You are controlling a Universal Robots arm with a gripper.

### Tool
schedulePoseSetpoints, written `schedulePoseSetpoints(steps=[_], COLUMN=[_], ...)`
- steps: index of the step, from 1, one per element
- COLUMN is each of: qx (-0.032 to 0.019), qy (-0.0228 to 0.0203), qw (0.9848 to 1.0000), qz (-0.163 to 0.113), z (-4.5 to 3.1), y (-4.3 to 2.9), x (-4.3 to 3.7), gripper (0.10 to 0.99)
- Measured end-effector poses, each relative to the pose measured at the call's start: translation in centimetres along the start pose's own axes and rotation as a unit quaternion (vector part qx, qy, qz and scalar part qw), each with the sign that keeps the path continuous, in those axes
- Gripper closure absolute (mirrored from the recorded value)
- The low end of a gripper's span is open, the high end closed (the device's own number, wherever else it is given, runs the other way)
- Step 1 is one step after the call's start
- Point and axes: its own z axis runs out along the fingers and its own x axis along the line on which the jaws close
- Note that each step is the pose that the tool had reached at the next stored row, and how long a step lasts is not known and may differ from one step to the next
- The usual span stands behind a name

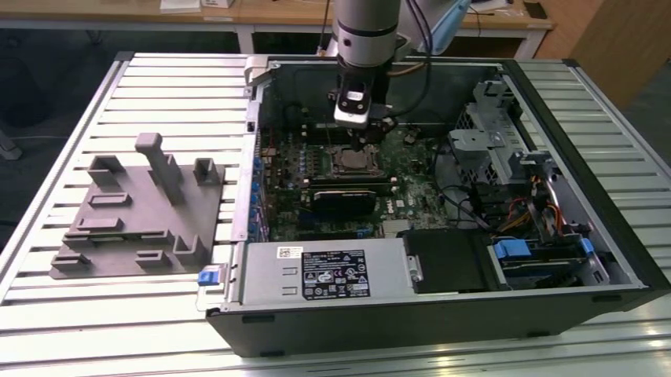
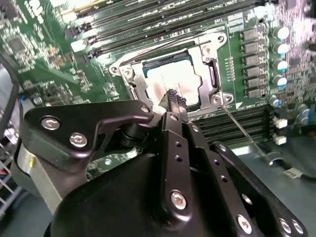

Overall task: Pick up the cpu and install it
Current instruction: 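Close the cpu cover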

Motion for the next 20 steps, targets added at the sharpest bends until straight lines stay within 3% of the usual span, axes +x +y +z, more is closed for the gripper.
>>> schedulePoseSetpoints(steps=[5, 10, 15, 20], qx=[-0.0014, -0.0028, -0.0042, -0.0056], qy=[0.0019, 0.0038, 0.0057, 0.0076], qw=[0.999, 0.9959, 0.9907, 0.9836], qz=[-0.045, -0.09, -0.136, -0.18], z=[0.03, 0.06, 0.09, 0.17], y=[0.0, 0.0, 0.0, -0.01], x=[0.0, 0.0, 0.0, 0.0], gripper=[0.98, 0.98, 0.98, 0.98])
